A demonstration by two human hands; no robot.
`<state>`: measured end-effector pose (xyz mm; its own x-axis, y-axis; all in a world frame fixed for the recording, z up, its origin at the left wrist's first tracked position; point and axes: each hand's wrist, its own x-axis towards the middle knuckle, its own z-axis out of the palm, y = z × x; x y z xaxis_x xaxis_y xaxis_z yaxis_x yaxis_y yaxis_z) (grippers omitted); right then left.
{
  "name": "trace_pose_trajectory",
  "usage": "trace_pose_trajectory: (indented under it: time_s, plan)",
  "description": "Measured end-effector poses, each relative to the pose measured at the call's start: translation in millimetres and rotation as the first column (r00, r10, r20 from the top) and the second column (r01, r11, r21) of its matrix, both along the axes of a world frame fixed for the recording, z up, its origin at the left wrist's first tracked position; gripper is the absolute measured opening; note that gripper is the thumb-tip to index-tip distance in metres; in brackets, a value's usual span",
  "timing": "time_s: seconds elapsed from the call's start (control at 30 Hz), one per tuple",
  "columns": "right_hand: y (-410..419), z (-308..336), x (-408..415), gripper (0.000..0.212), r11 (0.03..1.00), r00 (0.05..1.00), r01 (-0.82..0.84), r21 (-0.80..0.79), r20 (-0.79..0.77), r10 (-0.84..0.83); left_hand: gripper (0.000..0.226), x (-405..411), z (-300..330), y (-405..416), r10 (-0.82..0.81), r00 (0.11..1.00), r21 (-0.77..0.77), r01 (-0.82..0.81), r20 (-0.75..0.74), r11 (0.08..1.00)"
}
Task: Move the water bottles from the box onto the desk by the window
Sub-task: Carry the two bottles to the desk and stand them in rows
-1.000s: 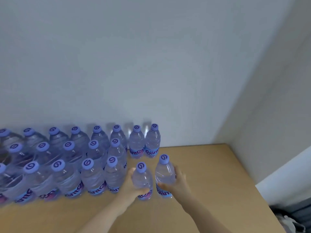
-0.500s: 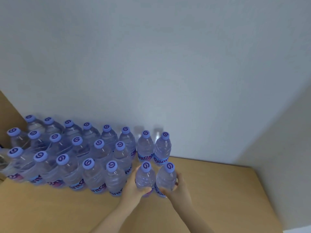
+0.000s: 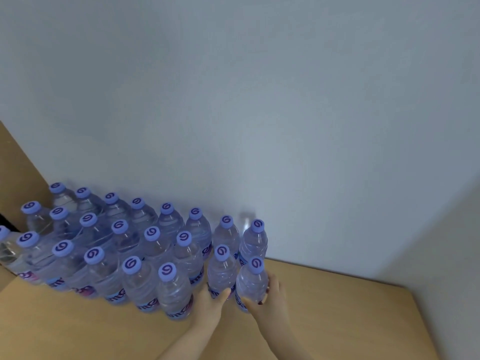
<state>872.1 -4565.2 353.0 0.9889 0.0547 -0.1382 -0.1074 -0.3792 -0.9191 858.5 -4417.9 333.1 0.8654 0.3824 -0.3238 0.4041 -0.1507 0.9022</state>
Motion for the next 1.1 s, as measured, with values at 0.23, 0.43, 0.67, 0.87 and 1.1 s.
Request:
trace_pose_trajectory:
  time_s: [0.23,0.43,0.67,0.87,1.1]
  plan:
    - [4.8,-3.5,10.1,0.060,1.000,1.000,-0.006,0.002,0.001,0.006,0.042,8.9,-5.8,-1.4,0.071,0.997,-0.049,-0.072,-0.018,0.996]
    - [11.6,-3.8,15.3,0.064,1.000,1.000,0.021,0.002,0.008,-0.021,0.049,12.3,-6.0,3.1,0.071,0.996,-0.057,-0.073,-0.048,0.996]
    - [17.7,-0.9,16.2,0.063,0.999,0.999,0.041,-0.014,-0.006,-0.042,0.050,9.8,-0.4,7.8,0.022,0.996,-0.056,-0.027,-0.086,0.998]
    - [20.5,-0.3,16.5,0.055,0.996,0.999,0.031,-0.089,-0.033,-0.035,0.040,0.7,4.1,13.8,-0.038,0.993,-0.058,0.031,-0.115,0.998]
    - [18.6,5.1,7.5,0.043,0.989,0.992,0.037,-0.146,-0.115,-0.054,0.016,-0.2,16.7,19.5,-0.155,0.984,-0.035,0.152,-0.085,0.988]
